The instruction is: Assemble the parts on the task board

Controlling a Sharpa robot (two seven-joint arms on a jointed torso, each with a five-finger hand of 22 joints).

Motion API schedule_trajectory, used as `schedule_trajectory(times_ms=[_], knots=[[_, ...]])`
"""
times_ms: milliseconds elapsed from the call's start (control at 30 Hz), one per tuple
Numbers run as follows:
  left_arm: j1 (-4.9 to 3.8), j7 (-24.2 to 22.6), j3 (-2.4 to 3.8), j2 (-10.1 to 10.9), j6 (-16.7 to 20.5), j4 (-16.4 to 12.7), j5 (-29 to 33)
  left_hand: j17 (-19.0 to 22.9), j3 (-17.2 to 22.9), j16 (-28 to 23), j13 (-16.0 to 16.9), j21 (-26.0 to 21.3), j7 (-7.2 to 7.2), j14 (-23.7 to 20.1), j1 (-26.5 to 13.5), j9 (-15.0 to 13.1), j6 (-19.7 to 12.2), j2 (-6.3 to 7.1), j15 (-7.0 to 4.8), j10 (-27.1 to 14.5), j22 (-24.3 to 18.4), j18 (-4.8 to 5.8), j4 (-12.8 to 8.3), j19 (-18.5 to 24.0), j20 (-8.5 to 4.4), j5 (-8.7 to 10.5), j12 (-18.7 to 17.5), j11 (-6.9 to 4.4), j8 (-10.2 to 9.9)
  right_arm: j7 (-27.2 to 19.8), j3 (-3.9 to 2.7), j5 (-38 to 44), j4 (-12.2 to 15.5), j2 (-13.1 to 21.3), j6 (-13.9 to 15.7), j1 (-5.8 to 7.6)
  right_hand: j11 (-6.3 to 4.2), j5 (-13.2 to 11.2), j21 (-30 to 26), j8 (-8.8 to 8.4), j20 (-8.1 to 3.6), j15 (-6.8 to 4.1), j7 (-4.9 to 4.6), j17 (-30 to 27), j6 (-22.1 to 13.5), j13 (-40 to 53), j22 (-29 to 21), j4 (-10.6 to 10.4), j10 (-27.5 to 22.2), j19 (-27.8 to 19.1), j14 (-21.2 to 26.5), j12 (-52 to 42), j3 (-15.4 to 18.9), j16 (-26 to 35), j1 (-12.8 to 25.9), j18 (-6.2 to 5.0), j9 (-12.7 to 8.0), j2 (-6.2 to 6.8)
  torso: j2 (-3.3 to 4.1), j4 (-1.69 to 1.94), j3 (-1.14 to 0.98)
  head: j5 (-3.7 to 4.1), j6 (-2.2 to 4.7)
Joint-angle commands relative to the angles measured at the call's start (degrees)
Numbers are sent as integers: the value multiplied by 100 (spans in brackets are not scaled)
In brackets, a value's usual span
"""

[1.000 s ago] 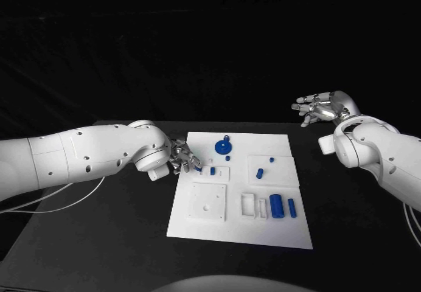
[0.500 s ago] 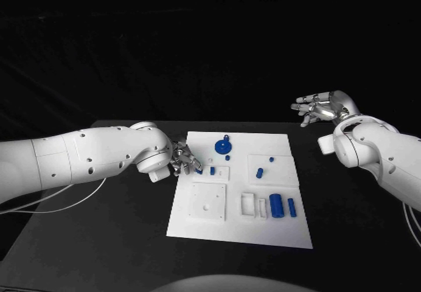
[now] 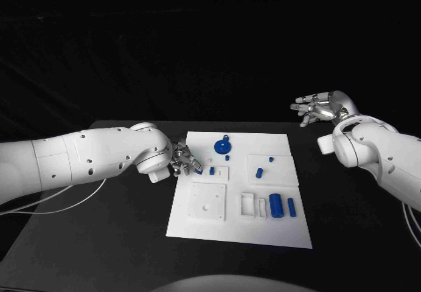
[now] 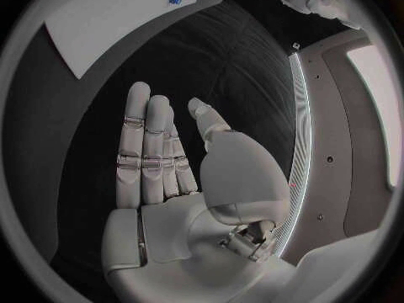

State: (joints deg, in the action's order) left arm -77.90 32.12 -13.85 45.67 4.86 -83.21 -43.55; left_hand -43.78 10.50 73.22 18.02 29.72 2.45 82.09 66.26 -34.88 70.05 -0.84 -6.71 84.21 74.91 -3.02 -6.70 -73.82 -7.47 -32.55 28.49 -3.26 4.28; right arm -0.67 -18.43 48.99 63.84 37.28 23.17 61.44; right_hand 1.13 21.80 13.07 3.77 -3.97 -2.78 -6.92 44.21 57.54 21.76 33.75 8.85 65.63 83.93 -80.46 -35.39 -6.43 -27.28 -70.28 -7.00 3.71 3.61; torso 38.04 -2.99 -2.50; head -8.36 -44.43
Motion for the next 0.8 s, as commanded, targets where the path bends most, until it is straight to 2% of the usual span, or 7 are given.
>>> schedule_trajectory(times_ms=[33,233,533,800], knots=[[12,28,-7,-10,-131,-6,-65,5,311,1,0,22,-322,1,18,-896,345,-36,-34,254,95,40,-325,5,-11,-30,12,-61,22,-14,-2,42,7,-5,-83,-6,-10,27,-8,-21,31,23,-8,-8,-42,0,-7,-36,-39,189,28,-1,-13,17,-13,68,-6,-20,0,-3,-3,-7,-5],[13,30,-8,-20,-144,-7,-71,-19,304,20,13,27,-336,6,4,-908,385,-36,-36,256,97,44,-313,1,-12,-47,41,-68,37,-13,-2,43,-2,-13,-89,-17,-10,33,-5,-21,30,22,-8,-8,-41,-1,-9,-42,-39,190,26,-1,-16,15,-15,68,-6,-21,0,-2,-4,-10,-9],[13,18,-9,-23,-137,8,-49,-80,330,79,43,41,-379,4,-104,-1125,490,-60,-42,259,97,59,-327,-13,-19,-105,209,-90,49,-12,-2,43,-8,-19,-91,-27,-11,85,-3,-20,29,21,-9,-8,-39,-3,-8,-37,-39,187,28,2,-28,16,-14,68,-6,-17,0,-2,0,-10,-10],[12,4,-8,-40,-155,48,19,-74,325,83,42,40,-388,12,-119,-1141,528,-74,-39,261,96,53,-330,-7,-9,-95,239,-95,32,-7,-2,44,-20,-29,-106,-32,-13,112,-3,-20,29,21,-8,-8,-39,-4,-7,-36,-39,187,28,4,-36,16,-12,68,-6,-16,3,-1,1,-9,-19]])
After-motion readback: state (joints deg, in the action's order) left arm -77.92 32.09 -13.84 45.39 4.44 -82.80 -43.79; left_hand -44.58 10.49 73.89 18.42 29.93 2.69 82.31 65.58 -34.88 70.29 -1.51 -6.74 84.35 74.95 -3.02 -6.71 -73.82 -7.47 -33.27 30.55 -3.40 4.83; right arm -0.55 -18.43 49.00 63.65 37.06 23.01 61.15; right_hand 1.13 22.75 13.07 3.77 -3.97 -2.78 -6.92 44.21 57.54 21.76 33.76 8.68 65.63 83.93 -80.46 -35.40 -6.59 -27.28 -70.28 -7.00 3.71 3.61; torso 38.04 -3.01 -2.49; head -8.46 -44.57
